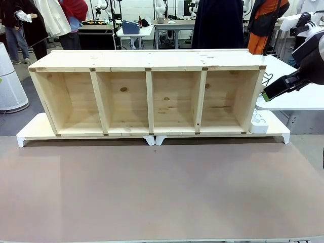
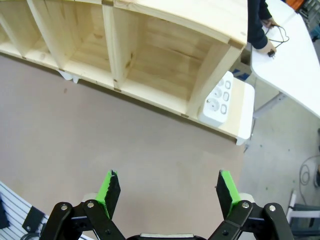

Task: Perform cable management.
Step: When the cord part of the Power Cable appears at the lower middle area of the table and stops, grasp the cord part of the Power Cable.

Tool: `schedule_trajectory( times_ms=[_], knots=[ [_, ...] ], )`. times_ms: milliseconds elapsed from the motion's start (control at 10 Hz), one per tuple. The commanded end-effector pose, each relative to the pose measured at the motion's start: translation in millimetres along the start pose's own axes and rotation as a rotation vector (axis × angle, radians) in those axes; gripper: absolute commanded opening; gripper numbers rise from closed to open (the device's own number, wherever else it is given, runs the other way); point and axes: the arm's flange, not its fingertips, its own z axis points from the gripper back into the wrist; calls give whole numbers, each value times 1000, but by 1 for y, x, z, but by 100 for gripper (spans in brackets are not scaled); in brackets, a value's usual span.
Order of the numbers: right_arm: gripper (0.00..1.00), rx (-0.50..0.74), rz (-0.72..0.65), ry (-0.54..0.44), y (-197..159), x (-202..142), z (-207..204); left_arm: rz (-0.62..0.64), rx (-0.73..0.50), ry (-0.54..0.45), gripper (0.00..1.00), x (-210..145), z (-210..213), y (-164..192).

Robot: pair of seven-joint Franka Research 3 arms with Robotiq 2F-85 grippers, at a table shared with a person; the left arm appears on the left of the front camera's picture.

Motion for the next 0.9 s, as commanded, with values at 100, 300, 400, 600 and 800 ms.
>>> schedule_trajectory(
  times_ms=[100,300,400,600,800],
  knots=[
    [100,-2,-7,-6,-1,1,0,20,5,-8,100,2,-3,1],
    [100,-2,-7,-6,-1,1,0,20,5,-8,100,2,-3,1],
    [100,-2,-7,-6,-1,1,0,20,5,-8,100,2,-3,1],
    [100,-2,-7,-6,-1,1,0,20,5,-8,100,2,-3,1],
    [100,-2,-7,-6,-1,1,0,20,5,-8,100,2,-3,1]
  ],
)
